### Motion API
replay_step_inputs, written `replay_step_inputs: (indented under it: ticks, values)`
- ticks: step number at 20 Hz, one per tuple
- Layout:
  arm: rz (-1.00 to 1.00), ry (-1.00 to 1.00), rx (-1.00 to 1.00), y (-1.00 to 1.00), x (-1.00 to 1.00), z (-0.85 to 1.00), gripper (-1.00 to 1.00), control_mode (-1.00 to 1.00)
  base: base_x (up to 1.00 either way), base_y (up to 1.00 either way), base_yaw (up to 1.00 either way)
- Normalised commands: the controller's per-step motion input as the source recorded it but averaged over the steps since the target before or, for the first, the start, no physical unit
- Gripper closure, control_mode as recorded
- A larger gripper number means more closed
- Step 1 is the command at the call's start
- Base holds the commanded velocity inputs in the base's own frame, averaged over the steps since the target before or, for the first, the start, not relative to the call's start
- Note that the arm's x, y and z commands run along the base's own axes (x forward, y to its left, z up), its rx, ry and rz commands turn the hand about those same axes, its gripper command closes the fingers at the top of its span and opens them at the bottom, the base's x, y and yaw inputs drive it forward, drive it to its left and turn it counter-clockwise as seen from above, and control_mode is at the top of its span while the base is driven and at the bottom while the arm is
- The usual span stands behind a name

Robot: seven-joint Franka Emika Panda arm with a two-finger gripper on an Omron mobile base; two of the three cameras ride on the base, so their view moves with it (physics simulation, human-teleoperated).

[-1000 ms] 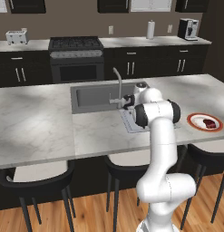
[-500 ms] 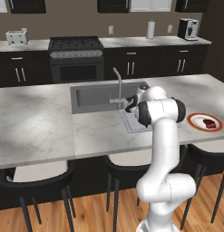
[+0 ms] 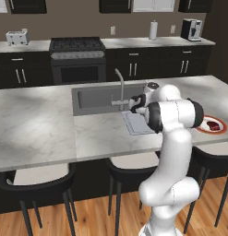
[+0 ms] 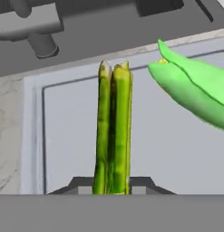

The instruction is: Create a steak meal by picking up the steak and asparagus from the tray and placing them on the plate. Leave the corn on the tray.

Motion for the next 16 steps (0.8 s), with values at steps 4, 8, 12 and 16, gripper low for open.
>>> replay_step_inputs:
  ticks: [4,8,12,16]
  values:
    - [0.0,-0.12,-0.01,0.04,-0.66,0.97,1.0,-1.0,0.0,0.0,0.0]
    - [-0.09,0.06,-0.01,-0.13,-0.51,0.8,1.0,-1.0,0.0,0.0,0.0]
    - [-0.19,0.12,0.0,-0.41,-0.5,0.52,1.0,-1.0,0.0,0.0,0.0]
    - [-0.23,0.12,0.0,-0.69,-0.2,0.14,1.0,-1.0,0.0,0.0,0.0]
